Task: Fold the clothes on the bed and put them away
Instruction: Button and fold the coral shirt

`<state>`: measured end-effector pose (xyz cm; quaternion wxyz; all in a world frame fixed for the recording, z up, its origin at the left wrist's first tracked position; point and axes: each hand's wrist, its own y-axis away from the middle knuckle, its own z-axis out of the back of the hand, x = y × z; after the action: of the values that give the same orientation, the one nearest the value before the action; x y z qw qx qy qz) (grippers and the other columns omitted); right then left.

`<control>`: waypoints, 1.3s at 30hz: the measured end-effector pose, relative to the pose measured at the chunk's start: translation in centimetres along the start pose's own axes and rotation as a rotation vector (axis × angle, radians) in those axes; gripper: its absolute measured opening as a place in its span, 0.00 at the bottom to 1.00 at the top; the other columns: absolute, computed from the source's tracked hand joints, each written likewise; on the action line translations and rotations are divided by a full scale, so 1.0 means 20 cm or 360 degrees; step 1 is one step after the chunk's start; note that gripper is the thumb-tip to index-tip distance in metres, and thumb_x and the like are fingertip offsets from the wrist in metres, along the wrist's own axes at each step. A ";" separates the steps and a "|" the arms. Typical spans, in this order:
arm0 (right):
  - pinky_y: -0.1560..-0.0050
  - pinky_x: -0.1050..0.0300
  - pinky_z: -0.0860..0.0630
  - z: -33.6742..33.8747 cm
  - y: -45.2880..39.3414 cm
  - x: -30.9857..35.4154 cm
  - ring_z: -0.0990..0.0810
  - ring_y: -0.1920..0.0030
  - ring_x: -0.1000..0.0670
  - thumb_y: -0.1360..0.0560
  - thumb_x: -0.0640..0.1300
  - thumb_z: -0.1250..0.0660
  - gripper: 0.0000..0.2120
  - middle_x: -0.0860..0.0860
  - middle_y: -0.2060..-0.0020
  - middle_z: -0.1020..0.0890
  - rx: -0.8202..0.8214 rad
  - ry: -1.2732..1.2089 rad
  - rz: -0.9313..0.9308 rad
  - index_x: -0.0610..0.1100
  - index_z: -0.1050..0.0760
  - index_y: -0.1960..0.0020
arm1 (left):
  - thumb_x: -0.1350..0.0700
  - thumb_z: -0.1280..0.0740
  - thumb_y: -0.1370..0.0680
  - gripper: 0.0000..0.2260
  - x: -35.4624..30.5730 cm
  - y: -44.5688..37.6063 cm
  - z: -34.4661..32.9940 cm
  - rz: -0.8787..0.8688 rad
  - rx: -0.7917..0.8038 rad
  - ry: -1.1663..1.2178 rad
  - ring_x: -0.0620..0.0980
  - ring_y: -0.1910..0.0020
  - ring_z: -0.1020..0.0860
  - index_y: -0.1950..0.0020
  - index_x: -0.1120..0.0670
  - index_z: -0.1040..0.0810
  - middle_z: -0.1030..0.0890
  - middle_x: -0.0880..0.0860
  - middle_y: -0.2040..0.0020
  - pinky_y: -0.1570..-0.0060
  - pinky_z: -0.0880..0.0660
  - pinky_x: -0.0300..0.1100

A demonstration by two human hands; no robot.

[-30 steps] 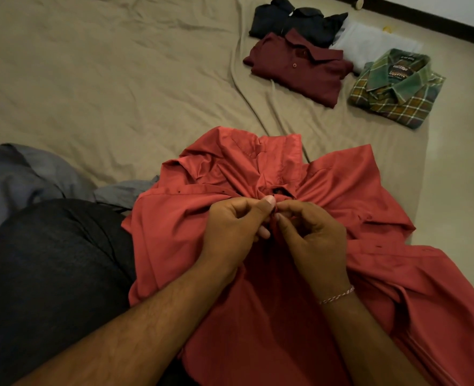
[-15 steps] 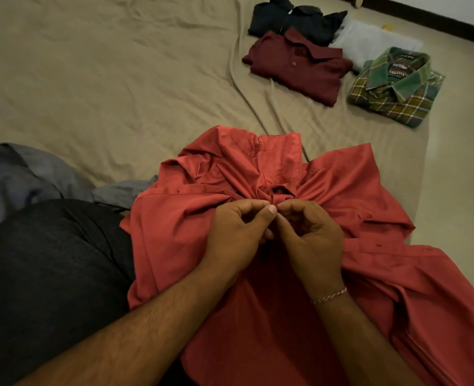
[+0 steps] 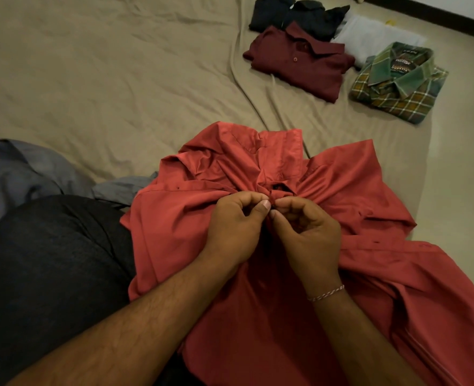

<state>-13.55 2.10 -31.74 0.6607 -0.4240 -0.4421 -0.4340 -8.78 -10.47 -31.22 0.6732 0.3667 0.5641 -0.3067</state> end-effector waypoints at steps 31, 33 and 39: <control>0.54 0.60 0.21 0.18 -0.10 0.02 0.16 0.57 0.54 0.23 0.37 0.26 0.13 0.54 0.55 0.13 0.0771 0.0048 -0.0134 0.49 0.20 0.42 | 0.60 0.26 0.28 0.07 -0.17 -0.16 0.19 -0.1171 0.0096 -0.1026 0.44 0.54 0.21 0.52 0.51 0.17 0.18 0.46 0.54 0.52 0.26 0.39; 0.54 0.61 0.22 0.22 -0.14 0.02 0.16 0.57 0.57 0.22 0.35 0.28 0.07 0.54 0.57 0.12 0.0636 -0.0008 -0.0158 0.47 0.17 0.48 | 0.52 0.27 0.29 0.03 -0.24 -0.20 0.25 -0.1117 0.0038 -0.1240 0.44 0.59 0.21 0.57 0.47 0.19 0.19 0.43 0.59 0.57 0.24 0.44; 0.52 0.52 0.19 0.37 -0.41 0.09 0.15 0.58 0.56 0.26 0.42 0.22 0.04 0.56 0.61 0.13 0.0578 0.0551 0.0107 0.48 0.16 0.58 | 0.54 0.22 0.24 0.06 -0.43 -0.45 0.47 -0.0419 0.1224 -0.1272 0.41 0.68 0.25 0.57 0.51 0.17 0.19 0.47 0.66 0.66 0.27 0.39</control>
<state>-22.52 6.49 -26.79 0.8059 -0.2321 -0.3786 -0.3915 -12.81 -23.21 -23.12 0.6087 0.3674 0.1542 -0.6861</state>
